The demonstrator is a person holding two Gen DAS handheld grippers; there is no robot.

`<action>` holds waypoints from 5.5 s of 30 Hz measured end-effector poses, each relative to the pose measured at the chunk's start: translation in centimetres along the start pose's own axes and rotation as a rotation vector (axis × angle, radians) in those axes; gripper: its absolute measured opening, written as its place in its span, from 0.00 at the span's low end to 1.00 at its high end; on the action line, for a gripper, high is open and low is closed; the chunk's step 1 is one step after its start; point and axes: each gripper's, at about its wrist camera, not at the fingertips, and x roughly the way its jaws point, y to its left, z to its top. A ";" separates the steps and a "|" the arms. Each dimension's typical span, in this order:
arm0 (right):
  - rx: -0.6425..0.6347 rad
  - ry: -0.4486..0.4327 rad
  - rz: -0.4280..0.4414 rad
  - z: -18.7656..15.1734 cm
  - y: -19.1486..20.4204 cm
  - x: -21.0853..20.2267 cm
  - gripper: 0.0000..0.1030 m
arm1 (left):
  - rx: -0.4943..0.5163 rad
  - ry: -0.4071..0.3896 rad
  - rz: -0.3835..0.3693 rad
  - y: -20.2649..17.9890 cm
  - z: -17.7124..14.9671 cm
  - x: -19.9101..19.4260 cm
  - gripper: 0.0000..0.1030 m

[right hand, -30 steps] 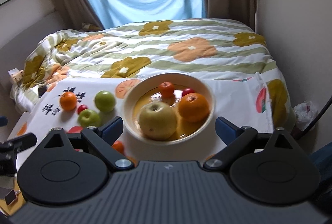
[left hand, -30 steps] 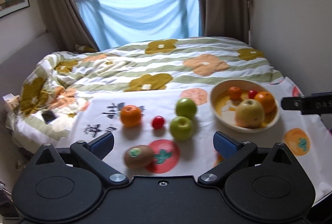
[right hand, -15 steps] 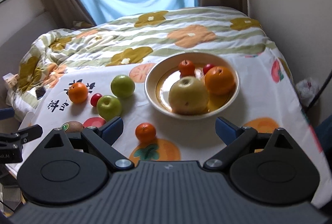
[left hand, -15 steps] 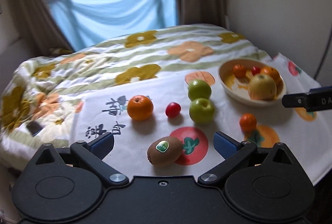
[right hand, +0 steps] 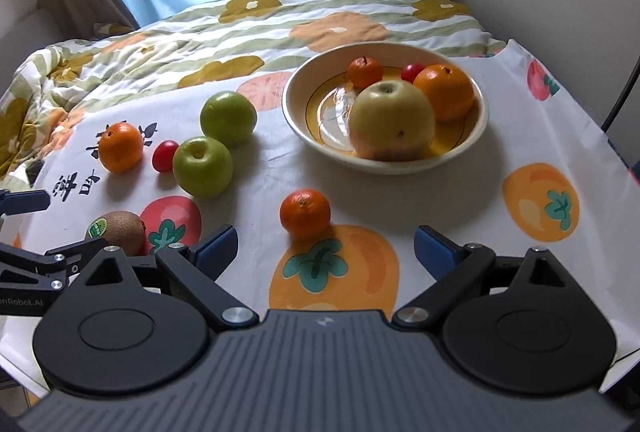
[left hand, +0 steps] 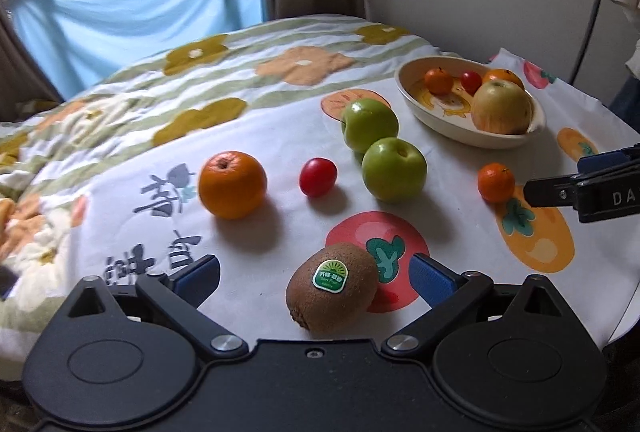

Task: Organize fruits
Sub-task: 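Grasp the kiwi with the left tool while the right tool grasps a mandarin, then carry the kiwi and mandarin over the bowl and release both inside, then withdraw both tools from the bowl back over the loose fruits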

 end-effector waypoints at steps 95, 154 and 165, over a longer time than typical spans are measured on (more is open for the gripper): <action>-0.255 -0.050 0.204 14.1 -14.2 -0.4 0.50 | -0.262 -0.105 0.124 -14.3 15.9 -0.4 0.55; -0.189 0.063 0.213 19.4 -11.4 13.2 0.50 | -0.108 -0.006 0.150 -12.7 18.8 9.2 1.00; -0.204 0.011 0.201 18.8 -10.8 13.6 0.93 | -0.134 -0.002 0.147 -11.5 17.3 9.0 1.00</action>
